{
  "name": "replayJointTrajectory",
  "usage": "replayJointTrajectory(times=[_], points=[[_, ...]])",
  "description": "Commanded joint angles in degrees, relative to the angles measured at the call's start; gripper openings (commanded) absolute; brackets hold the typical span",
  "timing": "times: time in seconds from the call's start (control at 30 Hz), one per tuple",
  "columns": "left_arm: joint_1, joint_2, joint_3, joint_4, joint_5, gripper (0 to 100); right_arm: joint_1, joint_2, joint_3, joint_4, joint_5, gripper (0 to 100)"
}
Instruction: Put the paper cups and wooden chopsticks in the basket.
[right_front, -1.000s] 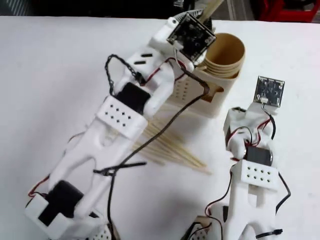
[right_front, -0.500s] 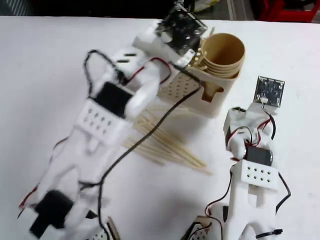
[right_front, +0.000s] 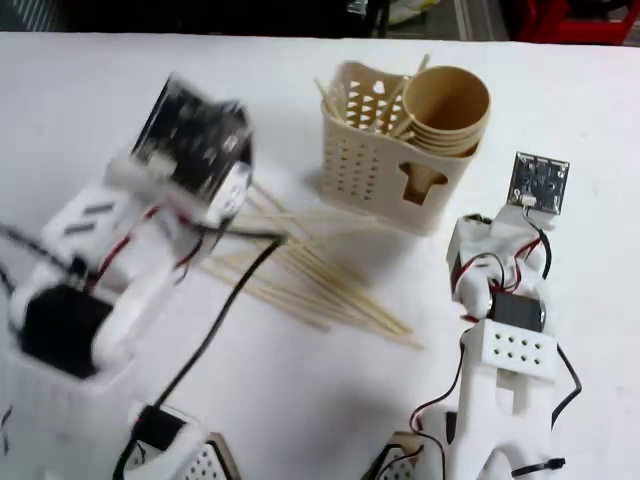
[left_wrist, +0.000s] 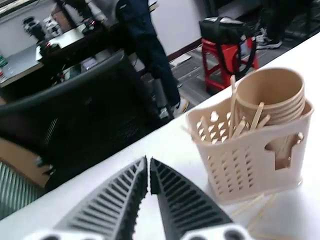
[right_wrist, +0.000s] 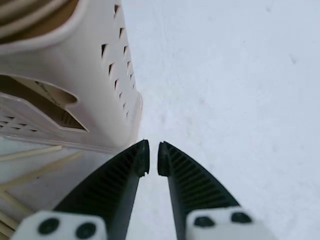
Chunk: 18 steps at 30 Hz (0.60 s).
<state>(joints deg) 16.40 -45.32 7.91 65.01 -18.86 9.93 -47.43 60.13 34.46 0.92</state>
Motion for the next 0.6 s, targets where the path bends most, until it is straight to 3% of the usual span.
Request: replayJointTrajectory(times=[0.0,0.27,0.57], points=[[-3.91,-16.13,13.27,-1.05,0.09,3,0.75,-1.54,-4.84,-0.57,0.00,7.2],[-16.75,-39.87,37.27,-2.90,0.62,3,-4.00,-1.54,-21.19,18.51,8.26,5.7],[-29.23,-49.19,55.56,-2.99,0.53,3,-23.25,-0.92,-34.29,36.53,19.87,6.0]])
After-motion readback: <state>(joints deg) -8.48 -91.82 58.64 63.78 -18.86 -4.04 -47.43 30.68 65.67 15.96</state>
